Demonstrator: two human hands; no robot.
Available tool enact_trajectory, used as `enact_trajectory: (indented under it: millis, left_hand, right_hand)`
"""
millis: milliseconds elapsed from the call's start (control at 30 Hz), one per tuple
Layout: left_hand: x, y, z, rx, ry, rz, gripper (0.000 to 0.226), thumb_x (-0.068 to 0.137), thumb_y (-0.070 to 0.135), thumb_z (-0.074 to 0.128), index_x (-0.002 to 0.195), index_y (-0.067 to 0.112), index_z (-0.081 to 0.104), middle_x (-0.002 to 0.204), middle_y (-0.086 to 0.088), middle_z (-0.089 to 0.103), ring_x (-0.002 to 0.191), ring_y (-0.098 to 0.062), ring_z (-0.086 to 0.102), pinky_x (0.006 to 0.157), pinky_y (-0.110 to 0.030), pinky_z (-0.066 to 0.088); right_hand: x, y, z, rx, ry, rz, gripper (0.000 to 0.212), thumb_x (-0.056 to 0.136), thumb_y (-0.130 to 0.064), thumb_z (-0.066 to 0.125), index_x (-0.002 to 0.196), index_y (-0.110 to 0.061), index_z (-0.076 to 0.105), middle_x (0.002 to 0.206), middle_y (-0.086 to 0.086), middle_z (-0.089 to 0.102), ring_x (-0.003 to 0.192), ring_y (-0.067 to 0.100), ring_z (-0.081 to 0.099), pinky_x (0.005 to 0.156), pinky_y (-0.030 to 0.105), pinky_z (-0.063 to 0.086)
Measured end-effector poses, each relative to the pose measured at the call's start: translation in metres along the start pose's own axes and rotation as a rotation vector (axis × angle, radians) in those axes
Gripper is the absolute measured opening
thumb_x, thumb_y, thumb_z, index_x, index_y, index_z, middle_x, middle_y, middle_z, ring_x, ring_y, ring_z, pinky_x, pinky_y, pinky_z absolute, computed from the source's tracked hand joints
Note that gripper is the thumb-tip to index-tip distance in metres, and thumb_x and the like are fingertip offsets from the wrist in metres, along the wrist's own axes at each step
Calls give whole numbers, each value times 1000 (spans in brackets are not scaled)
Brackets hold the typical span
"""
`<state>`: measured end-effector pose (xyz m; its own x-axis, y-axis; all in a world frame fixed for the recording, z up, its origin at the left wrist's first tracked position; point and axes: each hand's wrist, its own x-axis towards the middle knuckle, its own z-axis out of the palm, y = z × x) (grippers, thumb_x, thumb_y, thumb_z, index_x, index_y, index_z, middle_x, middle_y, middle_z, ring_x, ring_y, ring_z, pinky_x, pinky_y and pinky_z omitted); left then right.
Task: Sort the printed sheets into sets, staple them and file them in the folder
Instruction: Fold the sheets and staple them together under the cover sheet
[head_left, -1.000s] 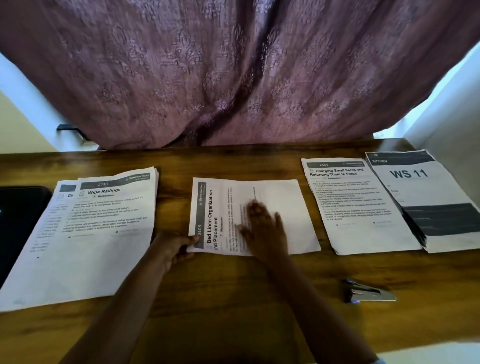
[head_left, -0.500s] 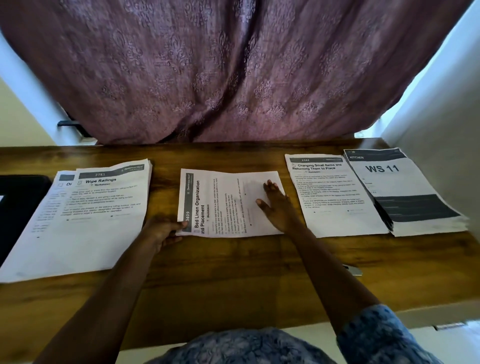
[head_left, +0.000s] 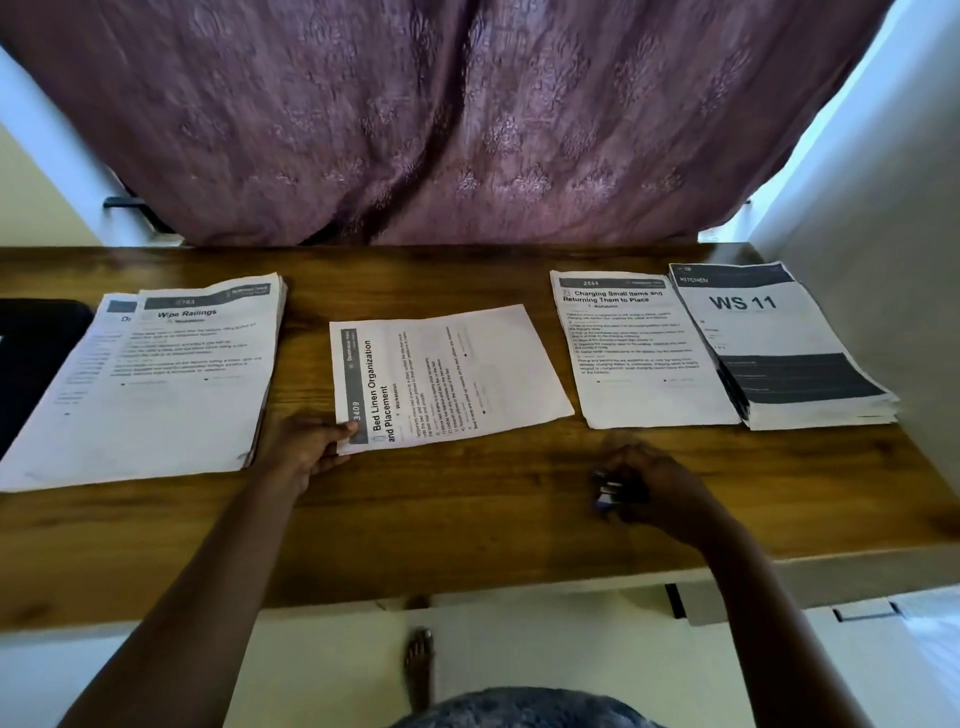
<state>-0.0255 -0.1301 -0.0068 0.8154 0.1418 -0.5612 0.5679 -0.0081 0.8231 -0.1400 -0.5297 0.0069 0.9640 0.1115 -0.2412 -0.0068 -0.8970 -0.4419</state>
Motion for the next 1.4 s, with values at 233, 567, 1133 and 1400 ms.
enact_trajectory:
  millis: [233,567,1133,1400]
  left_hand:
    - [-2,-8,1,-18,44,18,11,84,4,69,89,9,61,104,-13,66,78,-18,65,49,-20,56]
    - [3,-17,3,-25,113,87,12,81,7,73,89,3,65,93,-9,69,75,-16,67,47,-21,52]
    - [8,-29,0,73,121,252,15,85,20,71,96,10,71,100,-6,73,84,-14,71,71,-28,59]
    - [4,-28,0,151,127,324,23,87,20,68,105,6,68,105,-7,71,82,-11,67,57,-13,54]
  right_hand:
    - [23,-67,27,-214,35,-36,40,88,-49,57,119,-24,55,105,-2,65,91,13,61,74,24,47]
    - [59,-150,70,-192,108,-150,36,96,-49,41,111,-20,57,83,-7,58,65,4,51,58,13,39]
    - [93,-203,118,-109,431,-200,51,95,-55,30,82,-17,61,72,-2,67,51,1,48,48,2,20]
    - [93,-199,127,0,489,-163,57,95,-60,25,83,-17,61,75,-2,67,51,2,53,46,8,34]
